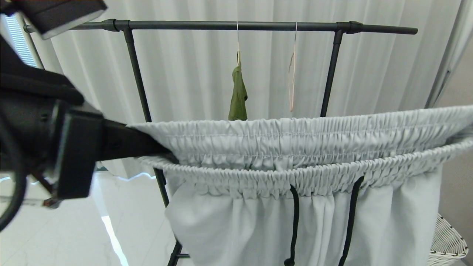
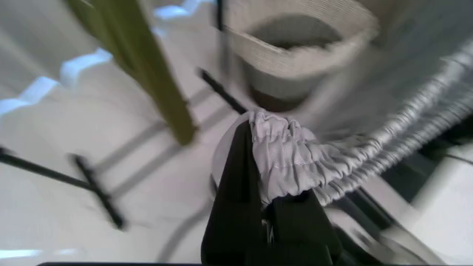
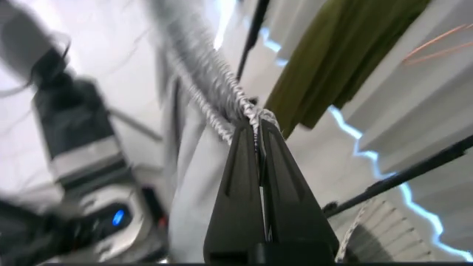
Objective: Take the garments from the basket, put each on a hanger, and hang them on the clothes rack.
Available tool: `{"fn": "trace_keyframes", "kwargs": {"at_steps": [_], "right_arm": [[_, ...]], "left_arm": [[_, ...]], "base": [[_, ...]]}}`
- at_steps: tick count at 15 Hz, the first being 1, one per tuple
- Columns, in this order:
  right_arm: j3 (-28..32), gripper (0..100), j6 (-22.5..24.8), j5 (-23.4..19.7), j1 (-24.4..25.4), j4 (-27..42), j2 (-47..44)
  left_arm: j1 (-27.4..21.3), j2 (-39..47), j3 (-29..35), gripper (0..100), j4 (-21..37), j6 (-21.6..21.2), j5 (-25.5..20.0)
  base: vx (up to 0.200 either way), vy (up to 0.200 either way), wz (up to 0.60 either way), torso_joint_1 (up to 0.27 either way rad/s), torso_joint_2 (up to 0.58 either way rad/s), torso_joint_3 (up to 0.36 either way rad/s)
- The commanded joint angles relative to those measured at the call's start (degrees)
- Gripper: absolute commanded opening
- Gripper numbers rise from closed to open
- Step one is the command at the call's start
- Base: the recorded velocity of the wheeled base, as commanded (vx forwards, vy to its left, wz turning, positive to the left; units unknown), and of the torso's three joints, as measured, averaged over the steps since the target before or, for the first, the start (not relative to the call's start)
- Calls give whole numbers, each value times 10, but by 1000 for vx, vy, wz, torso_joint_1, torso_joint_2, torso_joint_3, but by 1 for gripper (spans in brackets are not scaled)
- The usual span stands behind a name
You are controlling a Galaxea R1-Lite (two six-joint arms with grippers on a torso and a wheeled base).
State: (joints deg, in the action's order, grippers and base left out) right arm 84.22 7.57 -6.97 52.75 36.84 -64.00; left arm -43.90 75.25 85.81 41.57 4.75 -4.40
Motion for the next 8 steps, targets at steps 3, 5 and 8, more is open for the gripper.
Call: {"fn": "trace_keyframes", "kwargs": {"at_steps": [3,5,8], "right_arm": [[-39,0,1,-1,-13,-135,-57],[-62,0,1,0,-13,-223,-78],[-62,0,1,1,-17,-232,-85]], "left_arm": [[-15,-73,9,0,33,92,-106],[-64,-96,4,0,33,129,-117],[-124,-112,1,0,33,162,-117]], "base": [[0,0,0,0,0,0],[0,0,0,0,0,0],[0,0,0,0,0,0]]}}
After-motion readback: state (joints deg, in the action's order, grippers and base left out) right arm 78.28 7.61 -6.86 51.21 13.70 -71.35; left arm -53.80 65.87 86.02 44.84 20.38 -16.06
